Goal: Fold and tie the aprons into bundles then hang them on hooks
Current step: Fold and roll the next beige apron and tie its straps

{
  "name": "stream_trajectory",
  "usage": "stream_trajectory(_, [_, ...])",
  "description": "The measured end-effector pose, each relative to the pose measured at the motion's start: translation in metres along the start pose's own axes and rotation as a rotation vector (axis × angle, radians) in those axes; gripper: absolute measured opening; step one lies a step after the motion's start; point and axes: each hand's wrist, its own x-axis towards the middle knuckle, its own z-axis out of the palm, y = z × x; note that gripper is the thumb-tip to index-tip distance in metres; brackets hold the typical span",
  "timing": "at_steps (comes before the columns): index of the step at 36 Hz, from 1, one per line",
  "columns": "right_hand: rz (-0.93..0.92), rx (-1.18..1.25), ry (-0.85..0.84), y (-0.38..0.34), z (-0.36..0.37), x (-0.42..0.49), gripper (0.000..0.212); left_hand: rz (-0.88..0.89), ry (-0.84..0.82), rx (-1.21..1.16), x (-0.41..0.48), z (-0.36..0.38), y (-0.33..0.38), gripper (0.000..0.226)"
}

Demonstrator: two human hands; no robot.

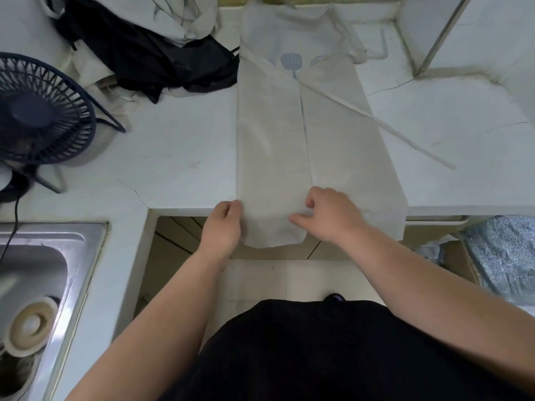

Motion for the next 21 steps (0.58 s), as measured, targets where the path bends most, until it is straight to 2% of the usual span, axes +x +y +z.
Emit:
stream_trajectory(4, [-0.027, 0.004, 0.012, 0.004, 0.001, 0.003, 0.031, -0.074, -0.2, -0.097, 0.004, -0.01, -0.004, 0.027])
stream_trajectory(8, [0.004, 0.129, 0.073, 0.007, 0.007, 0.003, 0.029, -0.11, -0.304, -0.104, 0.006, -0.017, -0.008, 0.025])
stream_trajectory(12, [0.136, 0.298, 0.144, 0.009, 0.011, -0.003, 0.032, 0.015, -0.271, -0.027, 0.006, -0.02, -0.009, 0.039])
stream_trajectory(14, [0.187, 0.272, 0.09, 0.011, 0.01, -0.004, 0.04, 0.053, -0.236, -0.024, 0.006, -0.02, -0.007, 0.044])
stream_trajectory(17, [0.232, 0.273, -0.044, 0.011, 0.008, -0.005, 0.052, 0.073, -0.204, -0.065, 0.006, -0.014, -0.005, 0.034])
stream_trajectory(19, [0.204, 0.385, -0.097, 0.01, 0.007, -0.007, 0.048, 0.063, -0.195, -0.089, 0.007, -0.01, -0.006, 0.028])
stream_trajectory(21, [0.162, 0.517, -0.065, 0.01, 0.008, -0.006, 0.034, 0.039, -0.198, -0.128, 0.008, -0.008, -0.007, 0.023])
